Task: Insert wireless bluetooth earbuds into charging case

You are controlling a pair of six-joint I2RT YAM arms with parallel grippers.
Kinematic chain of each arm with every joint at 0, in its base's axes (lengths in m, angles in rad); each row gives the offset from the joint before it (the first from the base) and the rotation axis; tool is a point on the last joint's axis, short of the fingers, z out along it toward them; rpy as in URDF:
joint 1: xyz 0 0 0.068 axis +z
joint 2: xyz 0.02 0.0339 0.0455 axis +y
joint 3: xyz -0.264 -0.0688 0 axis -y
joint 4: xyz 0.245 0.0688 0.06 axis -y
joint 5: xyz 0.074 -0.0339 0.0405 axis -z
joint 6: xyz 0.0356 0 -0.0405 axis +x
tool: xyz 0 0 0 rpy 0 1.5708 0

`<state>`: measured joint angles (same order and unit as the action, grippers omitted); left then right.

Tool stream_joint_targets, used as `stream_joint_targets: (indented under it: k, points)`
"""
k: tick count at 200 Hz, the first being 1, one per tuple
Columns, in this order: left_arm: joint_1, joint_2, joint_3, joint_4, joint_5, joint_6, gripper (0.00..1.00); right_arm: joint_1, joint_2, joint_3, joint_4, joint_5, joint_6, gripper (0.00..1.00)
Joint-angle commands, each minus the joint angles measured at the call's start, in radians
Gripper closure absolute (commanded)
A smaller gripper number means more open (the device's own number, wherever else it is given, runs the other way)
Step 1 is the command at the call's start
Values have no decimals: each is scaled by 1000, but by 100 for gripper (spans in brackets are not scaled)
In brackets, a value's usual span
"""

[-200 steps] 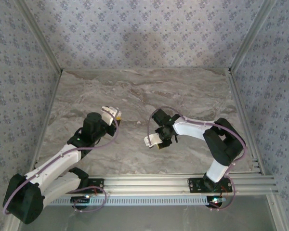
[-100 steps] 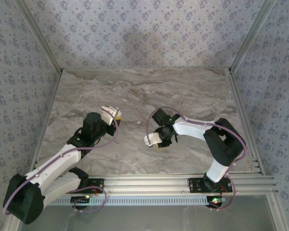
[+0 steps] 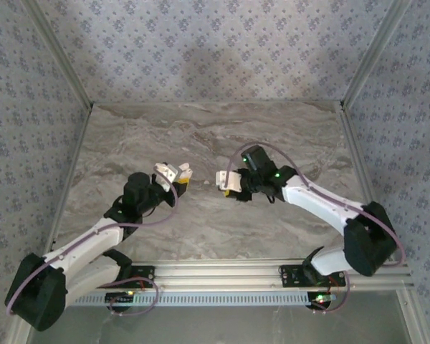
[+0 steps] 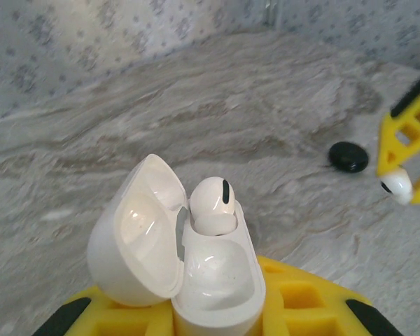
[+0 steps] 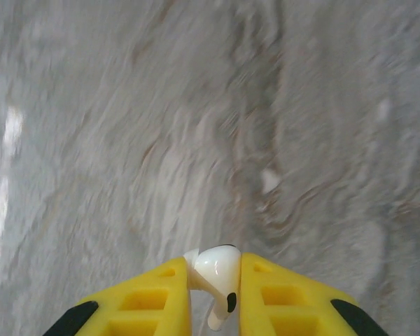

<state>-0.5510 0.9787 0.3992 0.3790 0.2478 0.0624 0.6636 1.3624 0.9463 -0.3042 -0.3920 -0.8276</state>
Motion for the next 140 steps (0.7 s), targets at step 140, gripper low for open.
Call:
stream_joint_targets:
  k: [140]
  points:
    - [-162, 324, 201, 449, 150, -52, 89, -100, -198, -208, 837, -252, 761, 79]
